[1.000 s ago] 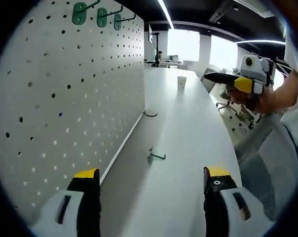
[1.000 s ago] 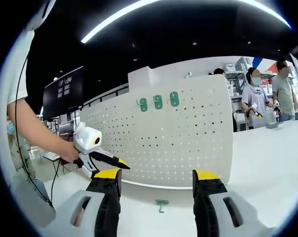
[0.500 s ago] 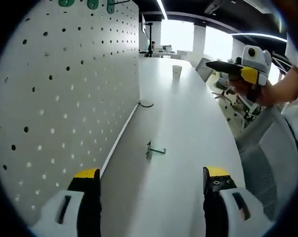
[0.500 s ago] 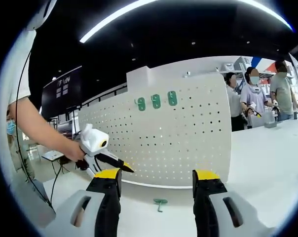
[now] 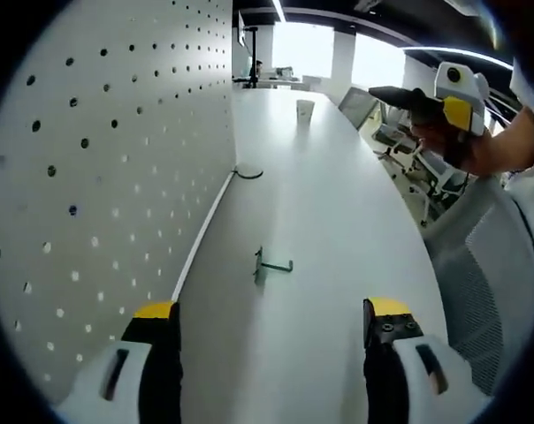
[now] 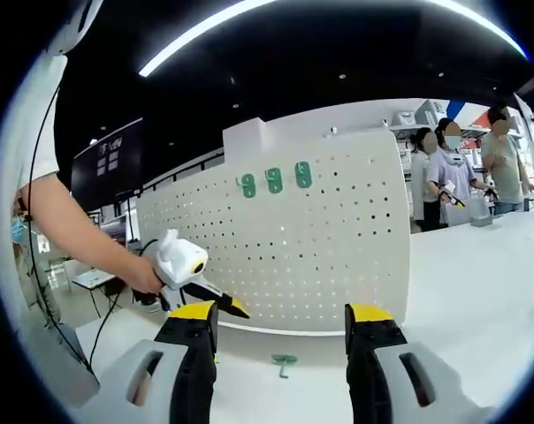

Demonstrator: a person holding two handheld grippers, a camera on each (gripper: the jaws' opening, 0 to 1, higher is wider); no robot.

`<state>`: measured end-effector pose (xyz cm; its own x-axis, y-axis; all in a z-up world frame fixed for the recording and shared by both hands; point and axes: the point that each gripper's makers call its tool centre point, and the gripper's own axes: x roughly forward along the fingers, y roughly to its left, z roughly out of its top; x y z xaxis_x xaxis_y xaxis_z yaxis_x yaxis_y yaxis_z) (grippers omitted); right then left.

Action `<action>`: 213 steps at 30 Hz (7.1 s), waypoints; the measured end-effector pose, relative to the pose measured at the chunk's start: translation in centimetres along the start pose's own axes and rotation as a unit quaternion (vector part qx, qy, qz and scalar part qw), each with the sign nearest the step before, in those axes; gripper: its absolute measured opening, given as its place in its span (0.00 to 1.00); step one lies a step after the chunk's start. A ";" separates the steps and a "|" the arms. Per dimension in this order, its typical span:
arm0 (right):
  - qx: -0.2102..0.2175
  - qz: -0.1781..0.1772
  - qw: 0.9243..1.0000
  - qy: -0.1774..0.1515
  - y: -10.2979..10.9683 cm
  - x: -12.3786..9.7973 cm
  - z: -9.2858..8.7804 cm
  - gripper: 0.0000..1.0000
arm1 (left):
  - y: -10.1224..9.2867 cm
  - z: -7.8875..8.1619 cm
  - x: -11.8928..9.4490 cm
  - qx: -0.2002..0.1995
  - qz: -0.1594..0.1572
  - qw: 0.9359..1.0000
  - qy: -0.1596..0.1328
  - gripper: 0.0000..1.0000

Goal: Insert the hook assembly into the mounting plate slot until the hook locks in place.

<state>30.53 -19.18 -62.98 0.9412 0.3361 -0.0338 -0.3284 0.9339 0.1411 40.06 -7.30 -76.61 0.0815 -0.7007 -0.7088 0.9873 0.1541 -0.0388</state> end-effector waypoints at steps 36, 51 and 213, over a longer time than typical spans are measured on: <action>0.008 -0.007 1.000 0.010 -0.4 0.2 -0.6 0.54 | 0.6 -2.0 5.4 0.069 -0.035 0.992 0.103 0.82; 0.008 -0.006 1.000 0.019 -0.3 0.2 -1.0 0.53 | 0.1 -2.9 6.6 0.089 -0.044 0.987 0.127 0.83; 0.023 0.013 0.999 0.019 0.3 0.7 -0.2 0.39 | 1.8 6.2 2.5 0.036 0.100 0.992 -0.072 0.01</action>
<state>31.04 -18.62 -63.15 0.9283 0.3660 -0.0664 -0.3485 0.9182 0.1885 42.84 -13.07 -74.12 0.2904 -0.7539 -0.5893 0.9561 0.2536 0.1466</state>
